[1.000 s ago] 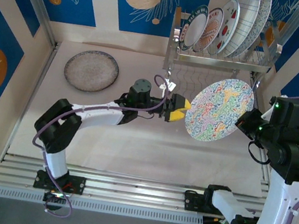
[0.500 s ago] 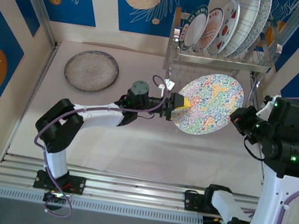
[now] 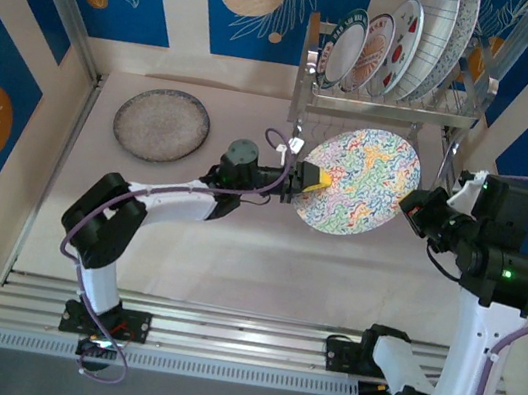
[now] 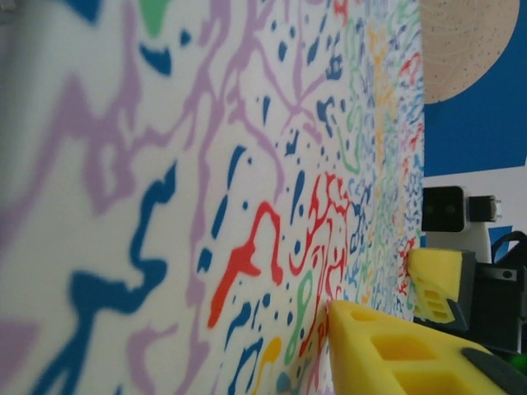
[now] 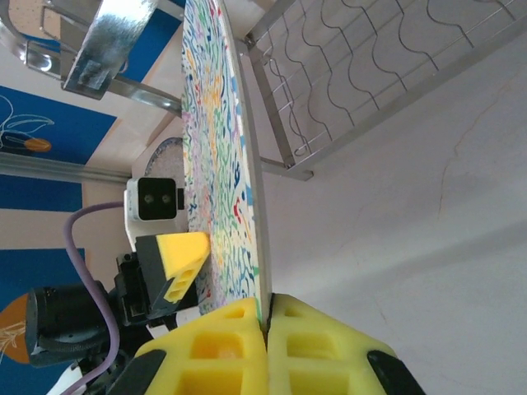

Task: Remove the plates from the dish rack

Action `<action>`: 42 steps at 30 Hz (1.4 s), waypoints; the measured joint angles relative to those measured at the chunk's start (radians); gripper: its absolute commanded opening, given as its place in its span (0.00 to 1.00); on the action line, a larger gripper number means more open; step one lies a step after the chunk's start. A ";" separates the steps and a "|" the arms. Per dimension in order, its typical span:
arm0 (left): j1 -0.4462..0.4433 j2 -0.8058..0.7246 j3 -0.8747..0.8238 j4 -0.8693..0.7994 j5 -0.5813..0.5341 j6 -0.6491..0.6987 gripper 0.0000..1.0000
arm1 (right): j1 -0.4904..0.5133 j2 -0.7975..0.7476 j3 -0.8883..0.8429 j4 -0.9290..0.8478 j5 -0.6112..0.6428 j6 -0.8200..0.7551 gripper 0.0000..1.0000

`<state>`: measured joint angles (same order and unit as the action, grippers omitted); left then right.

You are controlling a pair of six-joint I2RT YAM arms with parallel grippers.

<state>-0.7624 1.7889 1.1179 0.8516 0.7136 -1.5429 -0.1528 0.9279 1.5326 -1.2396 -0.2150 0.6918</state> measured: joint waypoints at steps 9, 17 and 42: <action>0.016 -0.021 -0.036 0.047 0.000 -0.049 0.19 | -0.043 -0.002 -0.067 0.021 -0.063 0.032 0.27; 0.023 -0.051 -0.042 0.064 -0.001 -0.065 0.10 | -0.059 -0.002 -0.088 0.021 -0.090 0.043 0.36; 0.103 -0.305 -0.145 -0.144 0.000 -0.035 0.06 | -0.024 -0.039 -0.105 0.077 -0.107 -0.020 0.50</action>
<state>-0.6598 1.4841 0.9726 0.7074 0.7139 -1.5776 -0.1768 0.8890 1.4281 -1.1629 -0.3218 0.6716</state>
